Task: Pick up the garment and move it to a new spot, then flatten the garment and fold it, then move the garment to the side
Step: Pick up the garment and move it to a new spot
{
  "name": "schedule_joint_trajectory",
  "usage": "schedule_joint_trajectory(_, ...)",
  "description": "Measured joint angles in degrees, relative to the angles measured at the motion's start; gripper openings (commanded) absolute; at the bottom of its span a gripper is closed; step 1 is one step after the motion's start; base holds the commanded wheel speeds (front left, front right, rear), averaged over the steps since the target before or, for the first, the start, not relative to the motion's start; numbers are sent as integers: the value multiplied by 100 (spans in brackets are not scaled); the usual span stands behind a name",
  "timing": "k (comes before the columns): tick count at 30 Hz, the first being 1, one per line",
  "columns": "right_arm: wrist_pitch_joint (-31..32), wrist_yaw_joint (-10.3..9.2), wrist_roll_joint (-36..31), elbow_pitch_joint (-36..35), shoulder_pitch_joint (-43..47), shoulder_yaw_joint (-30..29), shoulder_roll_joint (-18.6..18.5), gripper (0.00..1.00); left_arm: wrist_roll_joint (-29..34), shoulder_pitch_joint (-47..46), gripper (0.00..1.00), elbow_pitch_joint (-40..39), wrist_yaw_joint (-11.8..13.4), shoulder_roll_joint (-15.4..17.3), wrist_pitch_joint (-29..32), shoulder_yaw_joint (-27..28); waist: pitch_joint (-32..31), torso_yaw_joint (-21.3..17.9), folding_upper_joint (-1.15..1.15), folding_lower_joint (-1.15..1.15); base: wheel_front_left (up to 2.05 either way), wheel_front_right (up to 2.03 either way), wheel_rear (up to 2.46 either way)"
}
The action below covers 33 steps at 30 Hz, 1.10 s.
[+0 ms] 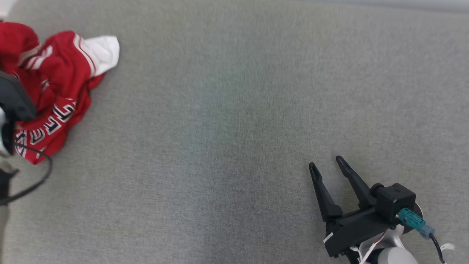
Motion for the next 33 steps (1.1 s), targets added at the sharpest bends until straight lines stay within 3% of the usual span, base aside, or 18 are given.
schedule_joint_trajectory(8,-443,0,153,624,-55,-79,232,100,79,-310,0,-662,-279,495,324,-143,-733,2,-1,-2,0,0,0)
schedule_joint_trajectory(15,-781,0,357,1133,-25,-22,379,100,34,-421,0,-1459,-506,584,793,-330,-1416,-74,-2,-2,0,0,0)
schedule_joint_trajectory(22,-946,0,390,1338,74,-279,394,100,-82,-366,0,-2418,-605,246,889,-580,-1901,-433,-2,-2,0,0,0)
schedule_joint_trajectory(33,-873,0,333,1213,162,-471,398,100,-381,739,0,-3716,-430,-904,522,-1066,-2080,-1539,-2,-1,0,0,0)
